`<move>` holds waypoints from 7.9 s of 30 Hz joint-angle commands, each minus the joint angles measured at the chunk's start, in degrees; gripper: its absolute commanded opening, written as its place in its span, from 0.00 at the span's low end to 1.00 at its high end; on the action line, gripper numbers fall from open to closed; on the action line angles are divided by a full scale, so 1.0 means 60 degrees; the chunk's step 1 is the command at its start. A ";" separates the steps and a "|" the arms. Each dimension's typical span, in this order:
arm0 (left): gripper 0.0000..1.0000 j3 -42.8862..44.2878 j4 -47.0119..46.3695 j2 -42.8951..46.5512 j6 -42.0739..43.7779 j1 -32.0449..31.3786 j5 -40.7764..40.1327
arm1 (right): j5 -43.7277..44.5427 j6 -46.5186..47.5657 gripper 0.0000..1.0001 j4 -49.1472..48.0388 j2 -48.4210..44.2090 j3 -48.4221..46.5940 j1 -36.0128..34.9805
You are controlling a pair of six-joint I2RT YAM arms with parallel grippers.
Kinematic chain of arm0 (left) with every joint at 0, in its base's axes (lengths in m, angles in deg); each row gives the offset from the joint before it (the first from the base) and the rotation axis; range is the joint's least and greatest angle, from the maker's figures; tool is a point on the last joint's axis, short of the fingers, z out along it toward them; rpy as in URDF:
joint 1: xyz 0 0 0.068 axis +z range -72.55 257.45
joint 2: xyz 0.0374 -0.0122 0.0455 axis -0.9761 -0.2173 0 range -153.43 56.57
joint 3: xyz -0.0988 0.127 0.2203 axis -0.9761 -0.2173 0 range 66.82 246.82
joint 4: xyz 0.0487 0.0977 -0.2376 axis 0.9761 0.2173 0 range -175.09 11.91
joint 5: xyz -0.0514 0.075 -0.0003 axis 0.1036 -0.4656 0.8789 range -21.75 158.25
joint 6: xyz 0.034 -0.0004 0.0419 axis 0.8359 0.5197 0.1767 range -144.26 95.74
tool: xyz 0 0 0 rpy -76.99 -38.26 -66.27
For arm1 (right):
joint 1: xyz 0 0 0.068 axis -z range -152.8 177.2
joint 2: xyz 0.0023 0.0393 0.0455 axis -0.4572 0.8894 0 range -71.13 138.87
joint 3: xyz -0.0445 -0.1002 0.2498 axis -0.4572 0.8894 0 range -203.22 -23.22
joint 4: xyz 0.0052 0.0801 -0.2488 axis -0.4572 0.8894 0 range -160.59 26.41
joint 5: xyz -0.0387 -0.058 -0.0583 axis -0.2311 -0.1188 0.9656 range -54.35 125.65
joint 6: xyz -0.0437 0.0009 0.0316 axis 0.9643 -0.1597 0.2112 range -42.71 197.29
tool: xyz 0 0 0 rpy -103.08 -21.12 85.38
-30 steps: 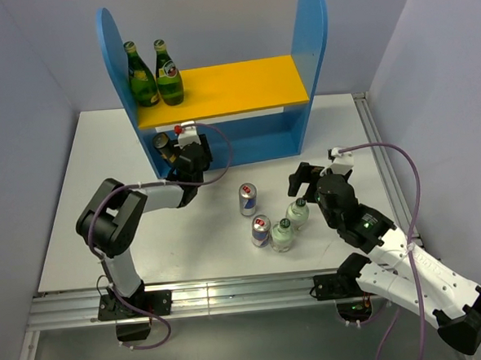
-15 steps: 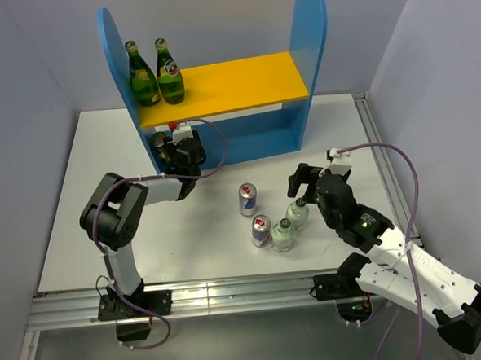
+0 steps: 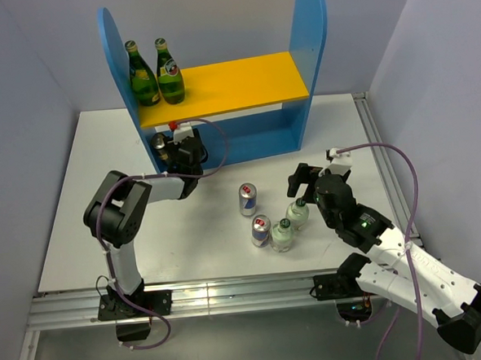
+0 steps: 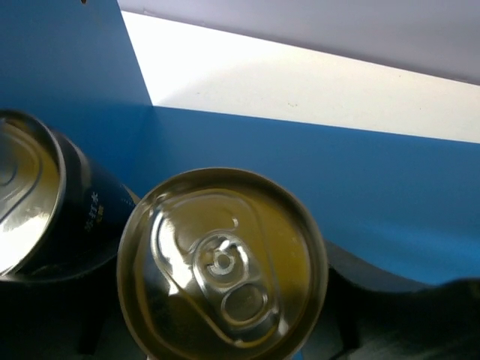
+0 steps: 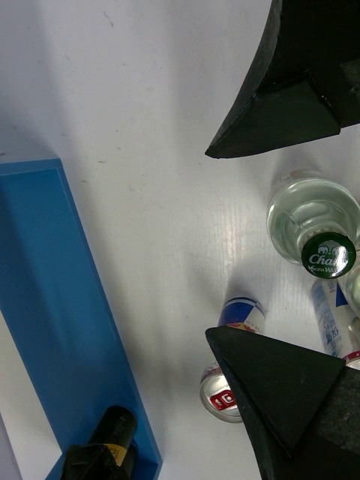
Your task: Place and organize the beverage onto the shelf
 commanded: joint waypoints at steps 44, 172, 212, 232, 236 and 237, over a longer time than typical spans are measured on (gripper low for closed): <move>0.98 -0.2094 0.2693 0.4568 -0.1355 -0.2244 -0.1144 | -0.0502 0.0312 1.00 -0.0922 -0.0458 0.0380 -0.0047; 0.99 1.0755 0.7342 -0.0163 0.1266 -0.1573 0.3225 | -0.2049 0.0560 1.00 -0.1463 -0.0970 0.0688 -0.0047; 0.99 0.0525 0.7180 0.6826 -0.1619 -0.5352 0.0645 | 0.3086 -0.6322 1.00 0.5361 0.0025 -0.0557 -0.4646; 0.99 -0.0295 0.6945 0.7237 -0.1809 -0.5426 0.0499 | 0.5034 -0.6001 0.86 0.4235 0.1739 -0.0953 -0.4661; 0.99 -0.0471 0.6945 0.7324 -0.1795 -0.5426 0.0425 | 0.4977 -0.5534 0.78 0.3665 0.2018 -0.0865 -0.4427; 0.99 -0.0485 0.6960 0.7354 -0.1795 -0.5426 0.0411 | 0.4918 -0.5460 0.74 0.3431 0.2062 -0.0807 -0.4340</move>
